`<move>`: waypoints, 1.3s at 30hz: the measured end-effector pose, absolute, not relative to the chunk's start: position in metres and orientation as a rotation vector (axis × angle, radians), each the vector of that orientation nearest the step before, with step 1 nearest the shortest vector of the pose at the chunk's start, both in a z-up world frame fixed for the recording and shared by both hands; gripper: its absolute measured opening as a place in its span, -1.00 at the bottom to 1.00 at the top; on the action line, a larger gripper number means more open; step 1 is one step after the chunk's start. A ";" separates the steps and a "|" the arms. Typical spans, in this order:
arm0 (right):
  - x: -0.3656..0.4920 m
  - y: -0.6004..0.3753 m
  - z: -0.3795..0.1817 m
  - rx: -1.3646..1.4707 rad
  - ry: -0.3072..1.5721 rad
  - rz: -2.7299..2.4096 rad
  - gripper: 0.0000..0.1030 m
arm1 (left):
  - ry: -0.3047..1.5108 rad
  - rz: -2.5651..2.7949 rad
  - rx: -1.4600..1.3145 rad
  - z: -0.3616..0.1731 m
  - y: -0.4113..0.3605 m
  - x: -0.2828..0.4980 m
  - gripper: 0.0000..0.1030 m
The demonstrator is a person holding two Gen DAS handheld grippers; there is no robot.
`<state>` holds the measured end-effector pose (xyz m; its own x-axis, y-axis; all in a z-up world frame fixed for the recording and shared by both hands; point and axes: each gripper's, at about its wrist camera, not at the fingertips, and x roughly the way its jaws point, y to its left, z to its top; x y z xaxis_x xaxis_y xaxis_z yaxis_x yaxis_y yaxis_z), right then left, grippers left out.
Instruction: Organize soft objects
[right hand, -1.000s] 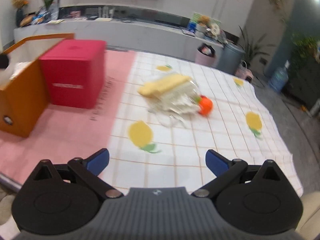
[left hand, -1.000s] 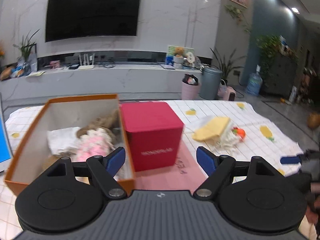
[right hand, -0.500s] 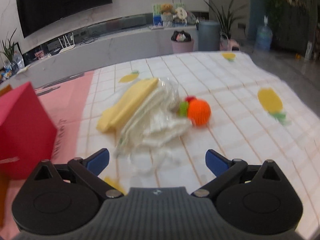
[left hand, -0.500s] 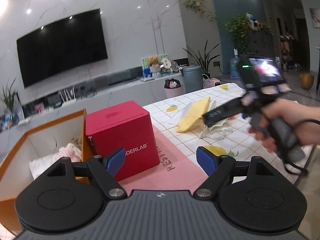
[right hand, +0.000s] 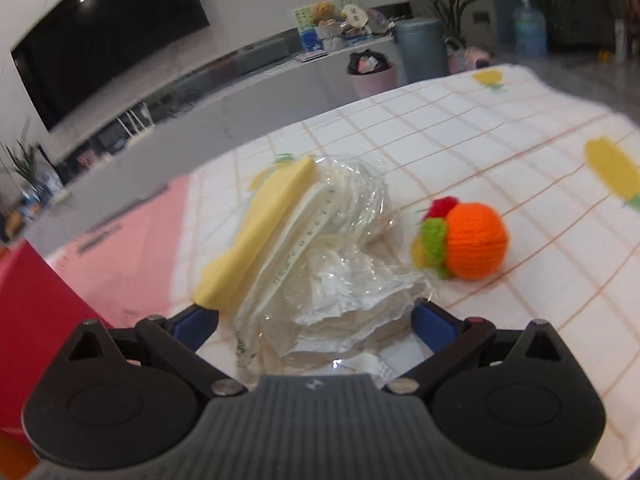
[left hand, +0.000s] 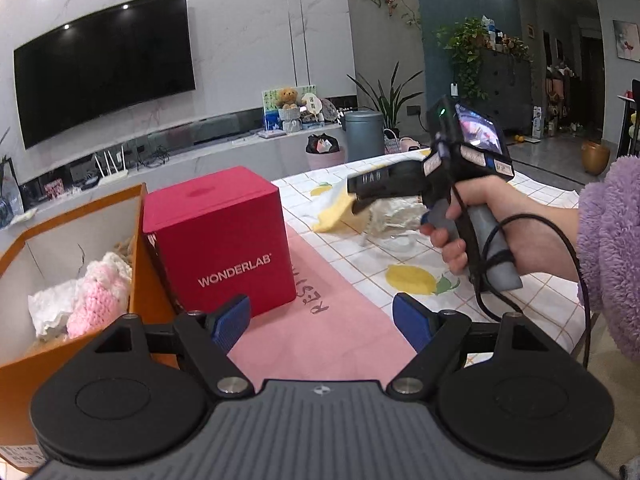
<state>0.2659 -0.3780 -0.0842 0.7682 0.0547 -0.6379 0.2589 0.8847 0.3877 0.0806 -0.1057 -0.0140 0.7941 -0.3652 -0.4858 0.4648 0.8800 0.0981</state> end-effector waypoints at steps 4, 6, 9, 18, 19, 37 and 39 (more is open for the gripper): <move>0.273 -0.386 -0.081 0.591 0.705 -0.081 0.95 | 0.499 -0.459 0.220 -0.021 -0.106 0.086 0.84; 0.278 -0.390 -0.081 0.644 0.710 -0.087 0.95 | 0.506 -0.465 0.228 -0.024 -0.107 0.085 0.84; 0.284 -0.390 -0.079 0.652 0.713 -0.148 0.94 | 0.510 -0.476 0.240 -0.027 -0.108 0.084 0.84; 0.274 -0.383 -0.077 0.439 0.734 -0.129 -0.15 | 0.531 -0.479 0.247 -0.031 -0.109 0.085 0.84; 0.271 -0.385 -0.077 0.432 0.750 -0.111 -0.29 | 0.532 -0.478 0.247 -0.030 -0.108 0.085 0.84; 0.186 -0.373 -0.067 0.328 1.061 0.099 -1.00 | 0.521 -0.491 0.238 -0.024 -0.106 0.083 0.84; 0.180 -0.371 -0.062 0.316 1.067 0.079 -0.87 | 0.524 -0.490 0.238 -0.024 -0.105 0.085 0.84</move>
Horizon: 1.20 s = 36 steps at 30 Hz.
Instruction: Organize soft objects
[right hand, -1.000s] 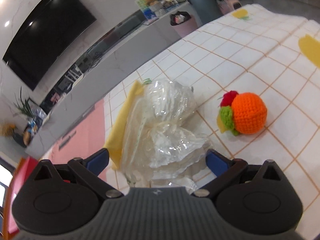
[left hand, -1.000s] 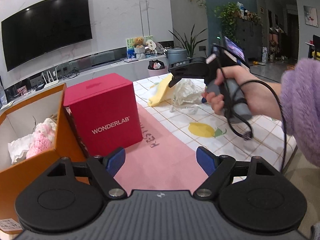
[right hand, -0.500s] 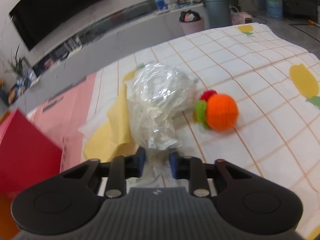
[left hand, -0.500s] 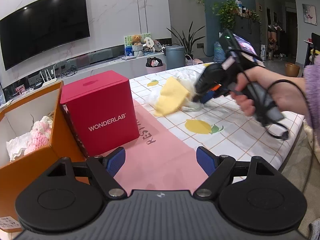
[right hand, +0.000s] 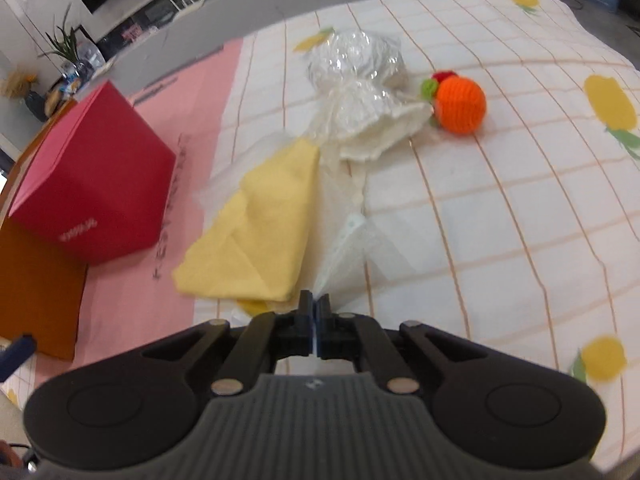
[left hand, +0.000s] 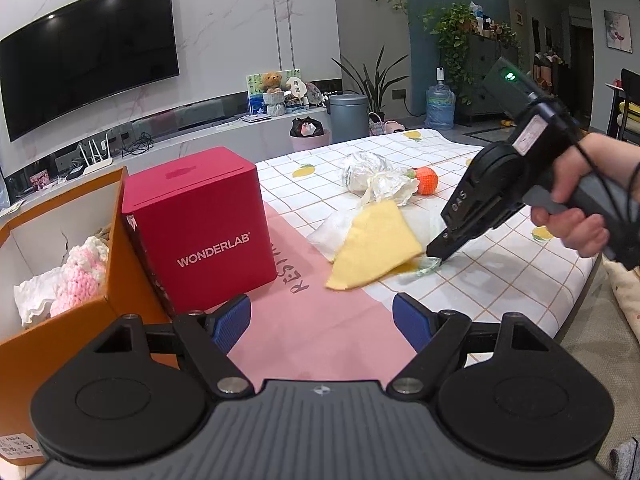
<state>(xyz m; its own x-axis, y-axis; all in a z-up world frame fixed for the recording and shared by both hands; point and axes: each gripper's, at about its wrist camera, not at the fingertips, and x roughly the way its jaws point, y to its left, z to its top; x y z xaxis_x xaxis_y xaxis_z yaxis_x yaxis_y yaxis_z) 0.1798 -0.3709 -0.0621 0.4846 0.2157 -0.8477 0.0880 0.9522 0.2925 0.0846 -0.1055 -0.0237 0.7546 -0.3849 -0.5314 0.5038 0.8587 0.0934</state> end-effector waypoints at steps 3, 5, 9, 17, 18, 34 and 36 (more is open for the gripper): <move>0.174 -0.369 -0.051 0.269 1.029 0.072 0.57 | 0.528 -0.483 0.239 -0.023 -0.105 0.084 0.84; 0.170 -0.371 -0.042 0.246 0.971 0.061 0.64 | 0.526 -0.481 0.238 -0.022 -0.105 0.084 0.84; 0.173 -0.371 -0.030 0.277 0.914 0.073 0.65 | 0.519 -0.484 0.233 -0.019 -0.105 0.083 0.84; 0.214 -0.330 -0.043 0.211 0.946 0.125 0.36 | 0.529 -0.478 0.237 -0.024 -0.103 0.083 0.84; 0.218 -0.326 -0.045 0.208 0.956 0.127 0.36 | 0.530 -0.476 0.236 -0.024 -0.102 0.083 0.84; 0.214 -0.283 -0.055 -0.029 0.938 -0.006 -0.99 | 0.519 -0.485 0.245 -0.023 -0.104 0.081 0.84; 0.208 -0.288 -0.046 -0.010 0.915 0.001 -0.99 | 0.517 -0.485 0.242 -0.022 -0.104 0.081 0.84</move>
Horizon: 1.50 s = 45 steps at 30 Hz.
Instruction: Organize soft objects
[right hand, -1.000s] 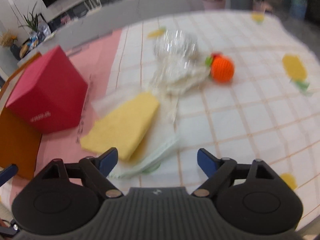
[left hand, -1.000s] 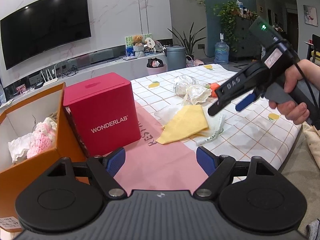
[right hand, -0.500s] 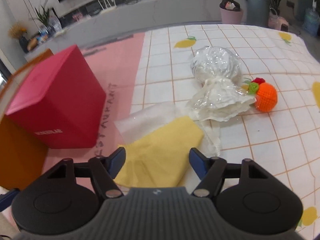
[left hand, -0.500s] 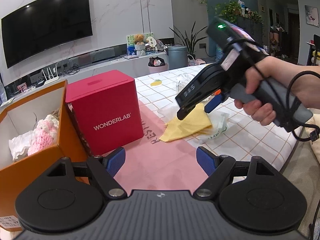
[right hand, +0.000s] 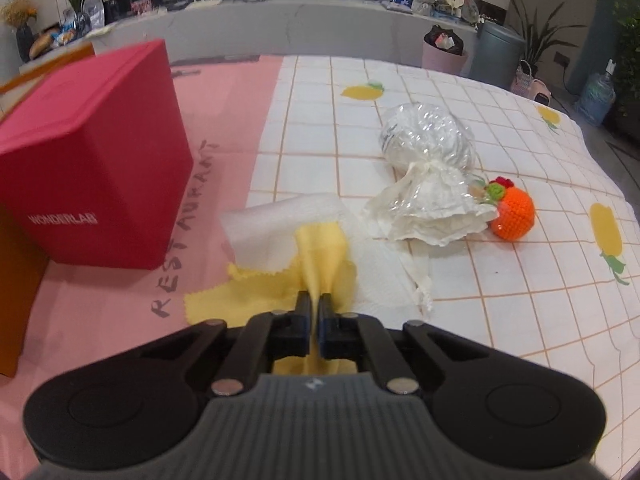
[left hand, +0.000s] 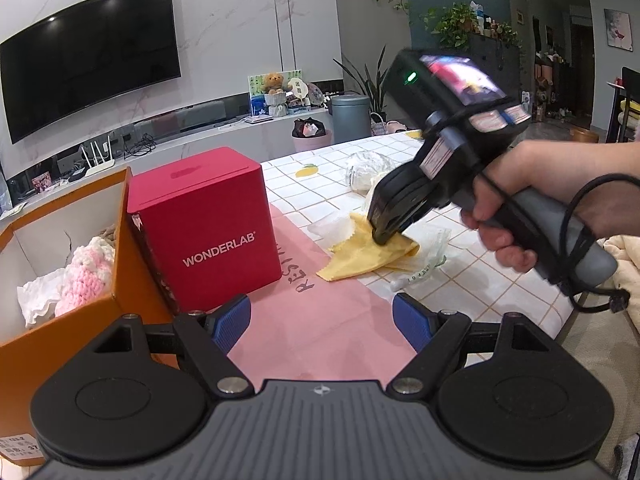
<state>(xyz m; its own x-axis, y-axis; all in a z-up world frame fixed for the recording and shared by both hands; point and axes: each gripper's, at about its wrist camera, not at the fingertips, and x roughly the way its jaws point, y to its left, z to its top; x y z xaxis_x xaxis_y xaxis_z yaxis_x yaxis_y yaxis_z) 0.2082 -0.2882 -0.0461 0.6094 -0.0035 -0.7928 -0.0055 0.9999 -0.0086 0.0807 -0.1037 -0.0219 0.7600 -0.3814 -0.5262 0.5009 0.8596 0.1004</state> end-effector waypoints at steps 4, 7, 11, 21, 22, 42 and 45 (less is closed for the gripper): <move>0.195 -0.301 -0.022 -0.023 0.898 0.037 -1.00 | 0.510 -0.491 0.240 -0.020 -0.103 0.080 0.84; 0.184 -0.319 -0.006 -0.074 0.910 0.022 -1.00 | 0.504 -0.495 0.245 -0.021 -0.104 0.078 0.84; 0.171 -0.353 -0.010 -0.132 1.028 -0.043 -0.99 | 0.521 -0.504 0.260 -0.025 -0.108 0.077 0.84; 0.158 -0.404 -0.054 0.101 1.108 -0.006 0.89 | 0.545 -0.503 0.303 -0.032 -0.118 0.069 0.83; 0.158 -0.405 -0.054 0.131 1.111 -0.004 0.92 | 0.550 -0.503 0.305 -0.034 -0.119 0.069 0.83; 0.165 -0.379 -0.063 0.015 1.108 -0.011 0.56 | 0.579 -0.486 0.333 -0.035 -0.128 0.071 0.82; 0.167 -0.382 -0.058 0.001 1.125 0.005 0.09 | 0.557 -0.486 0.359 -0.033 -0.140 0.071 0.82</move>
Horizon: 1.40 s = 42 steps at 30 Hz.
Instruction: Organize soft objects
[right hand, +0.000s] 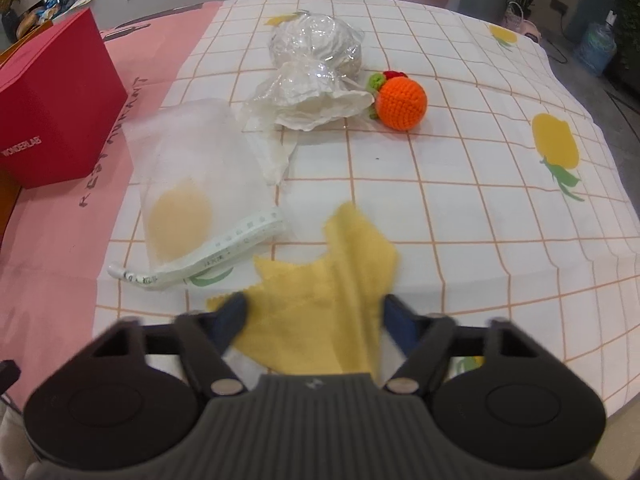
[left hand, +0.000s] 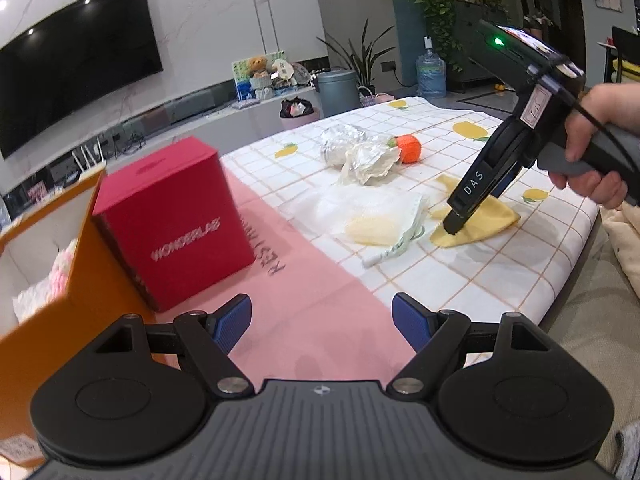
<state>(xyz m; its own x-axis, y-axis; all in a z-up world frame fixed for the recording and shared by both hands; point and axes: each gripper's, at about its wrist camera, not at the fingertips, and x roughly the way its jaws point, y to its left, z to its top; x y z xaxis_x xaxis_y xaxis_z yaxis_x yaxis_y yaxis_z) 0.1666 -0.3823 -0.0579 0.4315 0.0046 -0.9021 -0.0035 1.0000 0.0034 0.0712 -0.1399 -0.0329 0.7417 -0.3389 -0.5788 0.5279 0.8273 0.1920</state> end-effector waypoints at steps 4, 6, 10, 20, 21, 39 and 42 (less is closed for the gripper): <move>0.167 -0.393 -0.055 -0.012 1.136 0.024 -0.52 | 0.569 -0.603 0.376 -0.034 -0.160 0.080 0.84; 0.166 -0.400 -0.055 -0.028 1.148 0.022 -0.87 | 0.576 -0.663 0.380 -0.038 -0.172 0.087 0.88; 0.165 -0.420 -0.055 -0.017 1.167 0.004 -0.90 | 0.590 -0.706 0.452 -0.050 -0.200 0.105 0.88; 0.165 -0.432 -0.054 0.024 1.162 0.028 -0.90 | 0.642 -0.649 0.515 -0.065 -0.245 0.152 0.88; 0.165 -0.432 -0.054 0.027 1.160 0.029 -0.90 | 0.635 -0.653 0.504 -0.065 -0.247 0.154 0.88; 0.165 -0.435 -0.055 0.048 1.154 0.033 -0.90 | 0.717 -0.656 0.269 -0.080 -0.250 0.202 0.61; 0.164 -0.434 -0.055 0.045 1.153 0.031 -0.90 | 0.692 -0.695 0.286 -0.078 -0.251 0.197 0.00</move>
